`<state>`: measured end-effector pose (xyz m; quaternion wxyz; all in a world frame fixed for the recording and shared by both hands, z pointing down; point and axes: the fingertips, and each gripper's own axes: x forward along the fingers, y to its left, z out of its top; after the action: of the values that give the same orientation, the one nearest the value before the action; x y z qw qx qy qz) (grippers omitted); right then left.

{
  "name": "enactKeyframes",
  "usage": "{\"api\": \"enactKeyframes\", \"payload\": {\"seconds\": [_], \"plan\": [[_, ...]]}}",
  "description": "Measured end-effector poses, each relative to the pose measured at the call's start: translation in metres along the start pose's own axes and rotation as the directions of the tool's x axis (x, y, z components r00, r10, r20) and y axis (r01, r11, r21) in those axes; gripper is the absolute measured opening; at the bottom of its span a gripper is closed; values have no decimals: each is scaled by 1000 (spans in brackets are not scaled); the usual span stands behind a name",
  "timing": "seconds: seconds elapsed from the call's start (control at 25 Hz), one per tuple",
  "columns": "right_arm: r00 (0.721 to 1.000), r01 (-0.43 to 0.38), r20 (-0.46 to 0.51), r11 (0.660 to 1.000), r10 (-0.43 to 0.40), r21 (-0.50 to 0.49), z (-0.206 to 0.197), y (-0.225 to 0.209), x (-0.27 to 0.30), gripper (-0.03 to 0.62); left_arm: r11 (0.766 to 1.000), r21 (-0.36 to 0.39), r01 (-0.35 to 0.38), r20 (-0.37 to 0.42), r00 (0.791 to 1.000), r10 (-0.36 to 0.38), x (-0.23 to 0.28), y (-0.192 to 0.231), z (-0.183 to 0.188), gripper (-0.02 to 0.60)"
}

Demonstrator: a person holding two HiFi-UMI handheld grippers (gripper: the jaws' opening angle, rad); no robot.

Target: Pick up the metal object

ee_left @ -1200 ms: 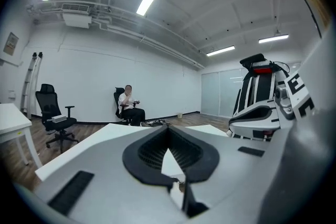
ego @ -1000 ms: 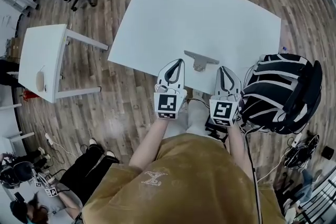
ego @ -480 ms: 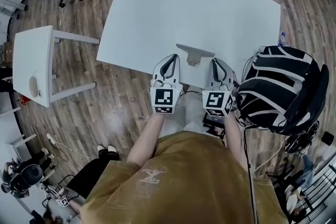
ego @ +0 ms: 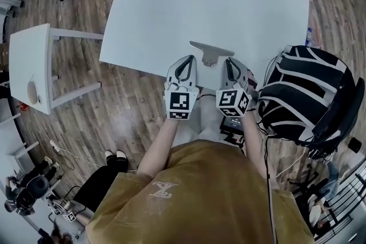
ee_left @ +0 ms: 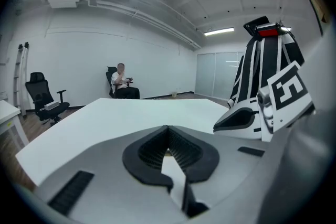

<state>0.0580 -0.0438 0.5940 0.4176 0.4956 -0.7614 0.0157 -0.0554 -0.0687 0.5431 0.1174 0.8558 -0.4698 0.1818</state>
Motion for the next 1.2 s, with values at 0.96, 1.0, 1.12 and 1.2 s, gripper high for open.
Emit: {"api": "enactKeyframes", "payload": {"seconds": [0.96, 1.0, 1.12, 1.2], "plan": [[993, -37, -120, 974, 10, -224, -23, 16, 47, 49, 1000, -9, 29, -100, 995, -29, 30, 6, -40, 8], [993, -36, -121, 970, 7, -240, -24, 17, 48, 49, 1000, -12, 27, -103, 994, -29, 31, 7, -42, 6], [994, -27, -112, 956, -6, -294, -21, 17, 49, 49, 1000, -19, 23, -108, 994, -25, 30, 11, -44, 6], [995, -12, -93, 937, -22, -350, -17, 17, 50, 49, 999, -23, 23, -108, 994, -25, 29, 13, -44, 8]]}}
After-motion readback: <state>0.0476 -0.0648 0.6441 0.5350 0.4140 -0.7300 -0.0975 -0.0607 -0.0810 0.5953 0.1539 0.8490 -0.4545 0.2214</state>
